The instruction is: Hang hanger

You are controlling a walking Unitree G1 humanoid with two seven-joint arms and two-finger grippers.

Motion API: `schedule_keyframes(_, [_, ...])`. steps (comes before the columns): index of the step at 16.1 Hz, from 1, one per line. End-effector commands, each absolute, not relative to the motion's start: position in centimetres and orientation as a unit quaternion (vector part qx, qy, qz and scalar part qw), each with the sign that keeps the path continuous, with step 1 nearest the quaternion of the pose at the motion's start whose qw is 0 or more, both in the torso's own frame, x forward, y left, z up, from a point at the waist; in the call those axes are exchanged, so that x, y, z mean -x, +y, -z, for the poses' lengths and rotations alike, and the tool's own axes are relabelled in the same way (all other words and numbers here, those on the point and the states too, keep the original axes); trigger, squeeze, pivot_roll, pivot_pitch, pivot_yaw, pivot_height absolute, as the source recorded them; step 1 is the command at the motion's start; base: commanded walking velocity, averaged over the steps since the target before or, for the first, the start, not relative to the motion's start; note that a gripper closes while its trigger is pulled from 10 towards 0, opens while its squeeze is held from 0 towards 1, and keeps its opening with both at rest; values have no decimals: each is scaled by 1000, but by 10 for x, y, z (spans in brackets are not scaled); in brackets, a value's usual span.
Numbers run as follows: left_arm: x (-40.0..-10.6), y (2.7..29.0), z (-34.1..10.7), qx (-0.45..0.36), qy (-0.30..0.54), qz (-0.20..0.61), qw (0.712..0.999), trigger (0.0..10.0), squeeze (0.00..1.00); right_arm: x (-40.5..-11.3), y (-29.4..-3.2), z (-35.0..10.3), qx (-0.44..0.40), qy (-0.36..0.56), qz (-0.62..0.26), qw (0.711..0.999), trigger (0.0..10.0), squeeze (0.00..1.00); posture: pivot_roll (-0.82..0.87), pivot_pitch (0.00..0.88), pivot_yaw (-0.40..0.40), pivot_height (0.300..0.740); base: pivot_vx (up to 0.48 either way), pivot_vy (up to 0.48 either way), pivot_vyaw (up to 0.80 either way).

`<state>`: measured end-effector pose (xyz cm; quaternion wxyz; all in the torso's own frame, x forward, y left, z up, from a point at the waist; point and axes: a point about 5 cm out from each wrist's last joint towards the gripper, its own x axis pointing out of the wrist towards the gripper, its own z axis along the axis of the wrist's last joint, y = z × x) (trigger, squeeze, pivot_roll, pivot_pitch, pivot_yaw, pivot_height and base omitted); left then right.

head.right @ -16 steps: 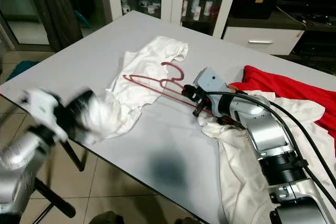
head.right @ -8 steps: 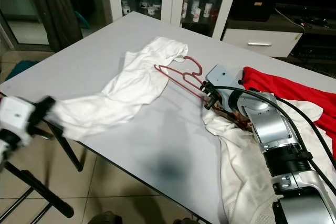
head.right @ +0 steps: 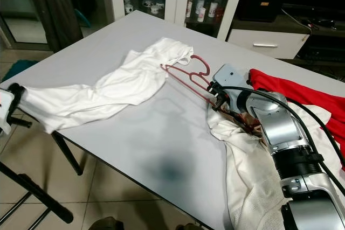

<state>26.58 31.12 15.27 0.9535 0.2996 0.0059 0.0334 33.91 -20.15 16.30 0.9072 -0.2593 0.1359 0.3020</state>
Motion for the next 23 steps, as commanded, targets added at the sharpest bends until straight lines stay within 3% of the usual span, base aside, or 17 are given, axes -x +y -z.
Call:
schedule_keyframes(1, [-270, 312, -158, -320, -5, -36, 947, 10000, 251, -340, -207, -175, 256, 124, -295, 912, 10000, 0, 26, 15, -62, 740, 0, 0, 0])
schedule_keyframes(2, [-270, 310, -158, -318, -10, -23, 948, 10000, 1000, -340, -207, -175, 255, 123, -295, 912, 10000, 0, 26, 15, -62, 740, 0, 0, 0])
schedule_keyframes(5, [-273, 307, -154, -300, -6, -16, 954, 10000, 1000, -339, -207, -174, 253, 123, -294, 913, 10000, 0, 24, 15, -54, 740, 0, 0, 0])
schedule_keyframes(6, [-274, 308, -158, -264, -24, -19, 964, 10000, 0, -338, -207, -174, 250, 123, -294, 914, 10000, 0, 24, 14, -49, 740, 0, 0, 0])
schedule_keyframes(8, [-270, 313, -171, -246, -88, -31, 965, 10000, 0, -337, -207, -173, 246, 123, -293, 916, 10000, 0, 24, 15, -46, 740, 0, 0, 0])
schedule_keyframes(9, [-267, 315, -176, -246, -109, -32, 963, 10000, 702, -337, -207, -173, 245, 123, -293, 916, 10000, 0, 24, 15, -44, 740, 0, 0, 0])
schedule_keyframes(10, [-265, 314, -181, -228, -129, -19, 965, 10000, 1000, -337, -206, -172, 244, 122, -293, 917, 10000, 0, 25, 16, -43, 740, 0, 0, 0])
schedule_keyframes(13, [-254, 277, -190, -193, -159, 147, 957, 10000, 1000, -337, -207, -171, 241, 123, -291, 918, 10000, 0, 30, 16, -38, 740, 0, 0, 0])
schedule_keyframes(14, [-252, 268, -180, -223, -125, 198, 946, 10000, 929, -337, -206, -171, 240, 123, -291, 918, 10000, 0, 32, 15, -36, 740, 0, 0, 0])
schedule_keyframes(15, [-249, 263, -167, -255, -87, 241, 932, 10000, 0, -336, -205, -171, 238, 122, -291, 919, 10000, 0, 32, 15, -36, 740, 0, 0, 0])
schedule_keyframes(16, [-245, 263, -157, -286, -54, 272, 917, 10000, 0, -336, -204, -171, 237, 121, -292, 919, 10000, 0, 32, 15, -36, 740, 0, 0, 0])
schedule_keyframes(23, [-241, 279, -139, -303, 22, 307, 902, 10000, 0, -336, -202, -169, 233, 119, -292, 920, 10000, 0, 36, 14, -32, 740, 0, 0, 0])
